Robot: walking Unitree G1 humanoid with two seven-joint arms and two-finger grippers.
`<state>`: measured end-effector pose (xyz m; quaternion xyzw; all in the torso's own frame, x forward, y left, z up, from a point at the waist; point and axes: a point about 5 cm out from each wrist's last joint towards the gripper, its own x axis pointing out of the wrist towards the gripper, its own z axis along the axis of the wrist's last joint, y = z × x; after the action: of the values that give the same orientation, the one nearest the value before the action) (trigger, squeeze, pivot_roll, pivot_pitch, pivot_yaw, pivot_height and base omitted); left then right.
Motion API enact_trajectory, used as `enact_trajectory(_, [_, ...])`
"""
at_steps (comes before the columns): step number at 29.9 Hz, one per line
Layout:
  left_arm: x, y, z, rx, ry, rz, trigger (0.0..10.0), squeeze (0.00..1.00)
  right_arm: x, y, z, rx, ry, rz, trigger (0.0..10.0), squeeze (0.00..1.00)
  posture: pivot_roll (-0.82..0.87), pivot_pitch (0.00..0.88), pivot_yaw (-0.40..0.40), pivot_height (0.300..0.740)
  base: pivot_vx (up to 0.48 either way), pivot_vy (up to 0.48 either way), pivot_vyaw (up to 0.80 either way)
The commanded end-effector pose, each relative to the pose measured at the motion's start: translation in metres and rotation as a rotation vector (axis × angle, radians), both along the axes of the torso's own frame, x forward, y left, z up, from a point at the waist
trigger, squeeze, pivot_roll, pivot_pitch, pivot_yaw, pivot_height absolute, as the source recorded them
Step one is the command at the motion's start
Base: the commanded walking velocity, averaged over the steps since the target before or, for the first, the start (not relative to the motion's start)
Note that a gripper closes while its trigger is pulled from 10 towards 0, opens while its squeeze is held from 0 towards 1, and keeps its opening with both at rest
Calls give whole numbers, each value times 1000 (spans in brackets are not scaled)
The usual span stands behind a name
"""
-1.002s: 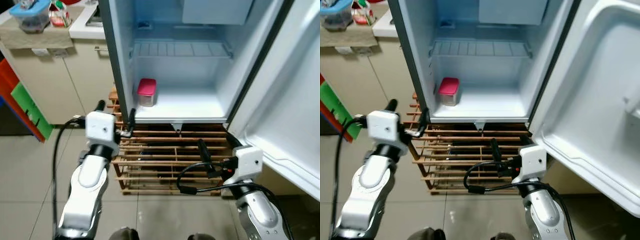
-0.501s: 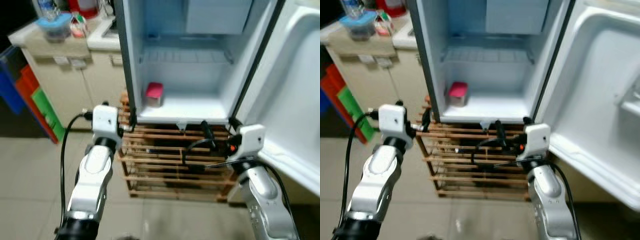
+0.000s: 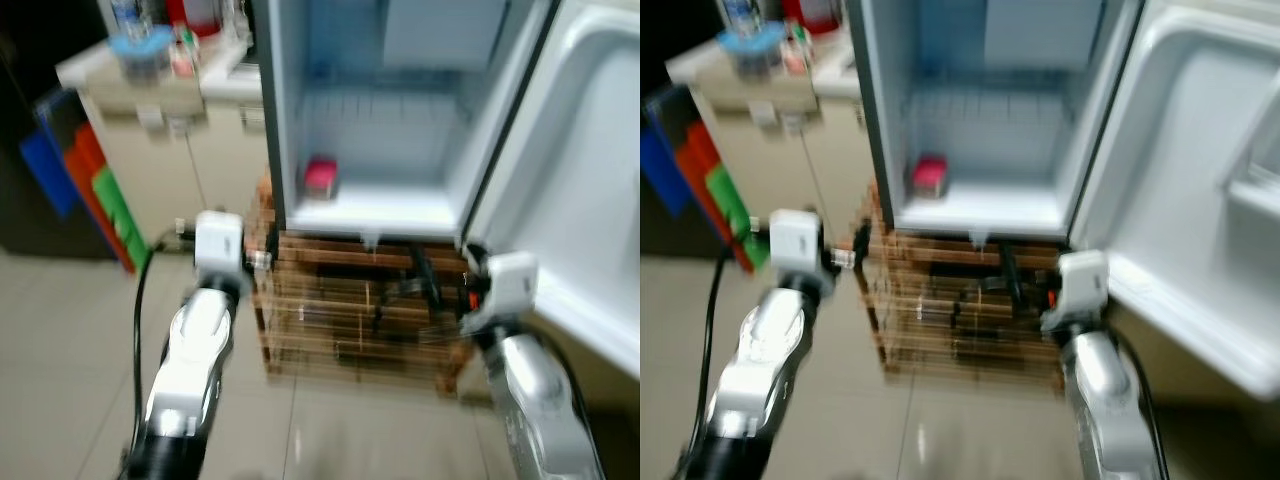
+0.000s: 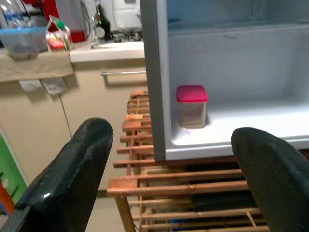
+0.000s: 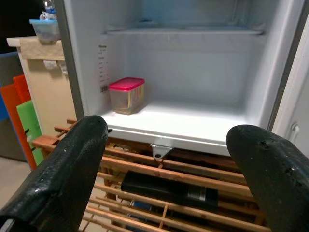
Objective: Restocking fridge
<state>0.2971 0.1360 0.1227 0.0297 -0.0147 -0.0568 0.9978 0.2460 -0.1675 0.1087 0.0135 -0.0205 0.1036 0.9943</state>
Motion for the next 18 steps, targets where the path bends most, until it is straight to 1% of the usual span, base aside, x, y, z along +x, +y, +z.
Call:
enact_trajectory(1, [4,-1,4,12,-15,-2,10000,0,1,-1,1,4,-5,5,10000,0,-135,17,20,740,0,0,0])
enact_trajectory(7, [4,-1,5,-6,-30,-25,10000,0,1,-2,-1,-1,2,-2,10000,0,-135,17,20,740,0,0,0])
enact_trajectory(11, [2,0,4,-16,-33,-46,10000,0,-2,-8,-3,-4,7,-55,10000,0,-139,19,26,740,0,-480,0])
enact_trajectory(12, [-1,3,5,-18,-43,-56,10000,0,-7,-14,-5,-14,14,-86,10000,0,-139,18,27,740,0,-480,0])
enact_trajectory(13, [-1,3,5,-18,-43,-56,10000,0,-7,-14,-5,-14,14,-86,10000,0,-139,18,27,740,0,-480,0])
enact_trajectory(15, [-8,8,5,-7,-41,-68,10000,0,-15,-20,-7,-29,24,-92,10000,0,-139,18,27,740,0,-472,0])
enact_trajectory(17, [-10,9,4,-2,-37,-72,10000,0,-18,-22,-7,-34,29,-93,10000,0,-139,18,27,740,0,-472,0])
enact_trajectory(18, [-15,12,3,-3,-29,-71,10000,0,-23,-25,-8,-43,39,-95,10000,0,-141,27,31,740,0,0,0])
